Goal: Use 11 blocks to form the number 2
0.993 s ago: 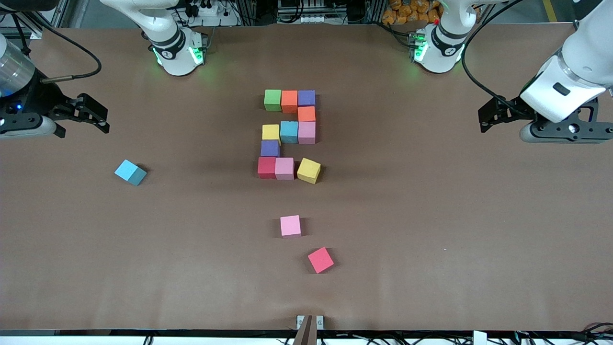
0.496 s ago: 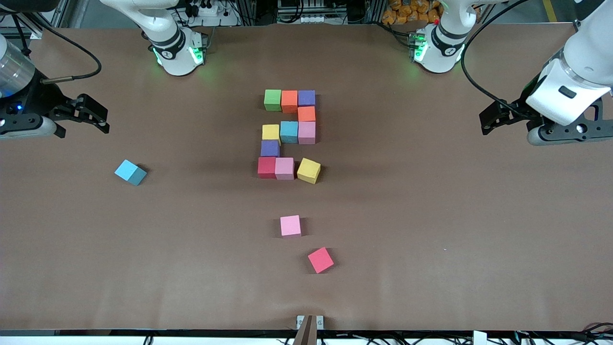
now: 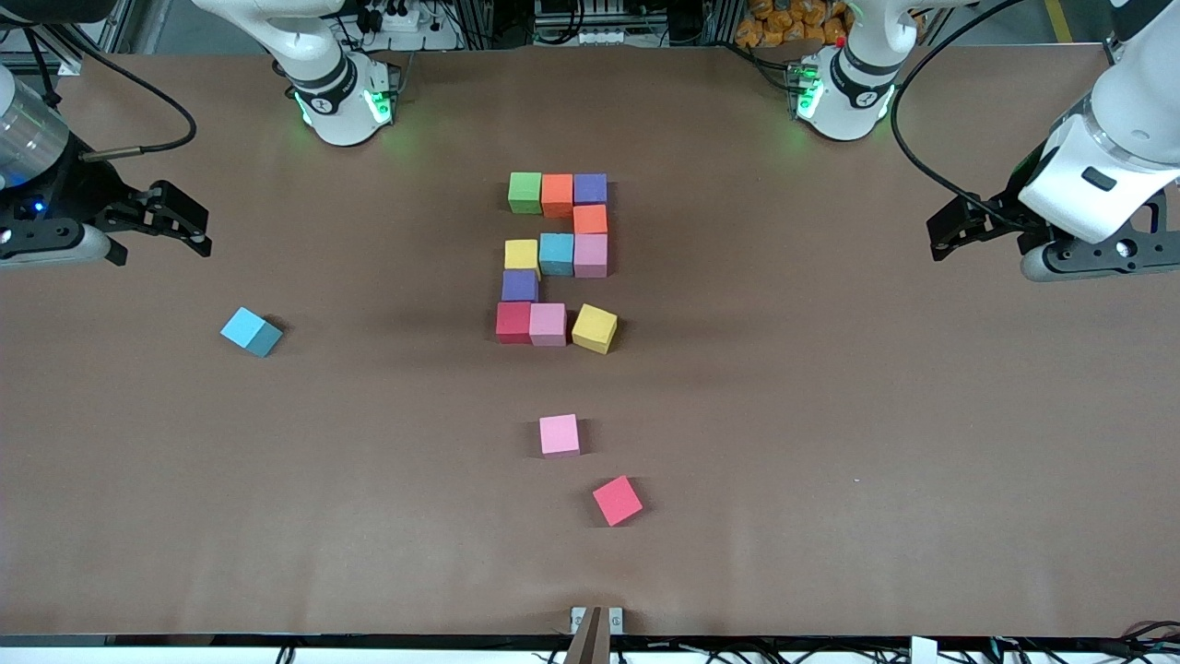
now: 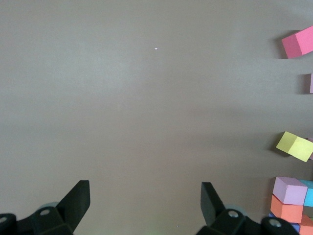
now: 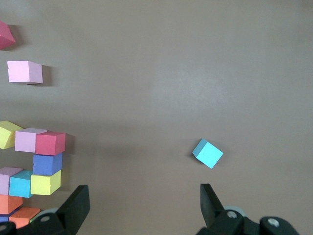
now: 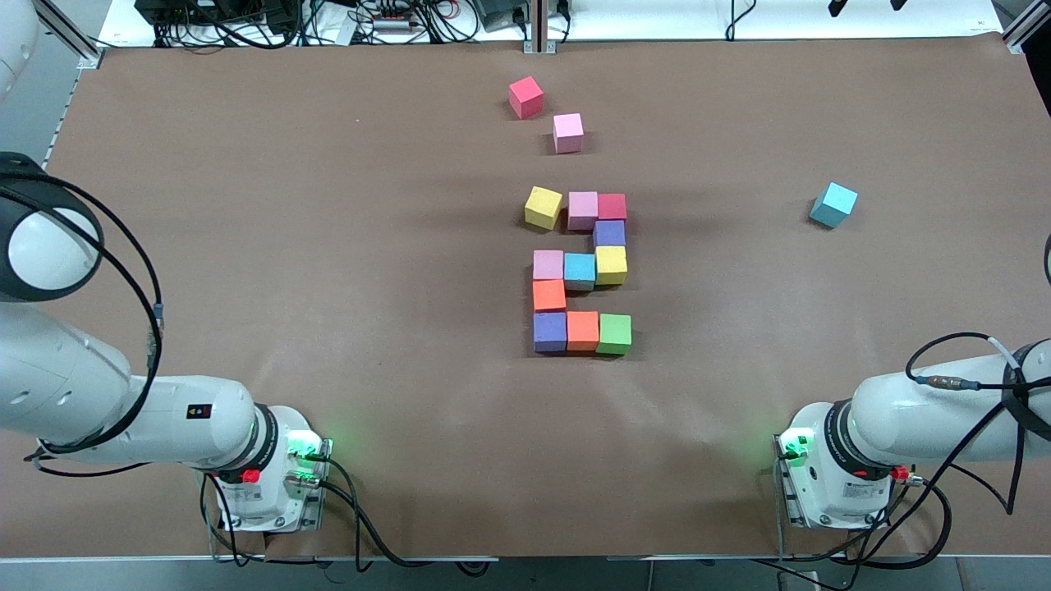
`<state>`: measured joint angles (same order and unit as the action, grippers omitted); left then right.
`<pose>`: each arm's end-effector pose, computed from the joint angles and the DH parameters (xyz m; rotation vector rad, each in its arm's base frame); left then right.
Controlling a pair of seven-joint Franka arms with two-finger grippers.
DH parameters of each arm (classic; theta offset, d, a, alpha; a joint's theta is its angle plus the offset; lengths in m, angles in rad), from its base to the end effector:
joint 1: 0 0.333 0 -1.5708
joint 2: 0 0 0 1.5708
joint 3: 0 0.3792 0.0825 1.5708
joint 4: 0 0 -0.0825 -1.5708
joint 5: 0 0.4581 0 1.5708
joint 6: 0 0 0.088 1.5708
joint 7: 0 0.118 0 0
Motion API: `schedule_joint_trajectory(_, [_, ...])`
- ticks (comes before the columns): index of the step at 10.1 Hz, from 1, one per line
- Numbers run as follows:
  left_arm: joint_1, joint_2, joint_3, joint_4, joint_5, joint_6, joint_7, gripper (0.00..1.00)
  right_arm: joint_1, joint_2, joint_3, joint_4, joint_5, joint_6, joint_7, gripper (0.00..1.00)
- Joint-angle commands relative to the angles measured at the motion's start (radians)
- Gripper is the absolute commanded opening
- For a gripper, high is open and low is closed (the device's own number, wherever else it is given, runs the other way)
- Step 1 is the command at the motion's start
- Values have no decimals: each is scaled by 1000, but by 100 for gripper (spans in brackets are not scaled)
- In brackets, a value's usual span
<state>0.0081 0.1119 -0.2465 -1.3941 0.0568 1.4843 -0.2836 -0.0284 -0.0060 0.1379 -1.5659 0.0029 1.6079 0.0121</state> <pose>0.6459 -0.1385 0.6948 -3.1074 -0.0790 0.0159 0.6271 0.0696 0.6865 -3.1320 -0.1526 -0.0748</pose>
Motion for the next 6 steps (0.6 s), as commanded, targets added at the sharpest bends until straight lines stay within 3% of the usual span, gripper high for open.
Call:
schedule_joint_trajectory(1, [1,-17,23,-6,-21,-4,-3,100,-22,-23,20,-23,-1,3,-9,100])
schedule_joint_trajectory(6, [1,-55,52,-6,-23,-6,60,100,-22,-22,20,-22,-3,4,-9,100])
